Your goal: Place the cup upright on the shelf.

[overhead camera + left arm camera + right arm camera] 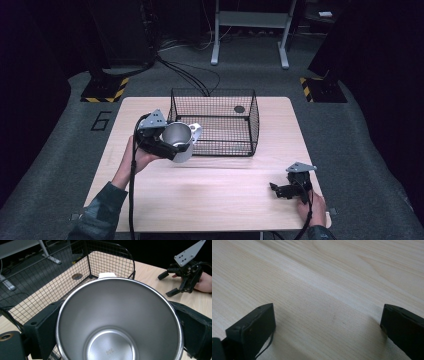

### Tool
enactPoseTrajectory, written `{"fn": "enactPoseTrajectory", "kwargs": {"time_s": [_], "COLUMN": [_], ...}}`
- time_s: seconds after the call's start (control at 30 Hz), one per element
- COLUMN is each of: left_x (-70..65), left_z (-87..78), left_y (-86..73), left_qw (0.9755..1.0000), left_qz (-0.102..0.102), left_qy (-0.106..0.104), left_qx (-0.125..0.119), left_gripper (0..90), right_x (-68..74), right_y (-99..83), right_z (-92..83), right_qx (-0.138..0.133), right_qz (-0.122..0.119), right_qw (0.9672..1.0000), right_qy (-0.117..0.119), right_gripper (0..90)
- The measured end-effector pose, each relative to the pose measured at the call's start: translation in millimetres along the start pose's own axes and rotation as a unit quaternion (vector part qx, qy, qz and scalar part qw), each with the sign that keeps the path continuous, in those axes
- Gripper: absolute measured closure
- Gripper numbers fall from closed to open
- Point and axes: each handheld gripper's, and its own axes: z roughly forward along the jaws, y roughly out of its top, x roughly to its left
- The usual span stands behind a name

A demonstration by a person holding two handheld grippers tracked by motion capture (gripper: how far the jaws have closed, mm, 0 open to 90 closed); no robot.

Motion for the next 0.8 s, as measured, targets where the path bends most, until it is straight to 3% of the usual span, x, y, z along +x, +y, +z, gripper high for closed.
{"fn": "enactPoseTrajectory", "kwargs": {"time_s": [0.8], "left_x": [21.6], "left_z": [35.5], "left_y": [39.7], "left_qw": [0.9999], "left_qz": [0.015], "left_qy": [0.002], "left_qx": [0.006], "left_gripper": [6.2], "right_x": [-0.1], "right_y": [0.0], "right_z": [0.0], "right_qx": [0.000], "right_qz": [-0.001], "right_qw": [1.0000], "right_qy": [0.001], "right_gripper": [0.0]}}
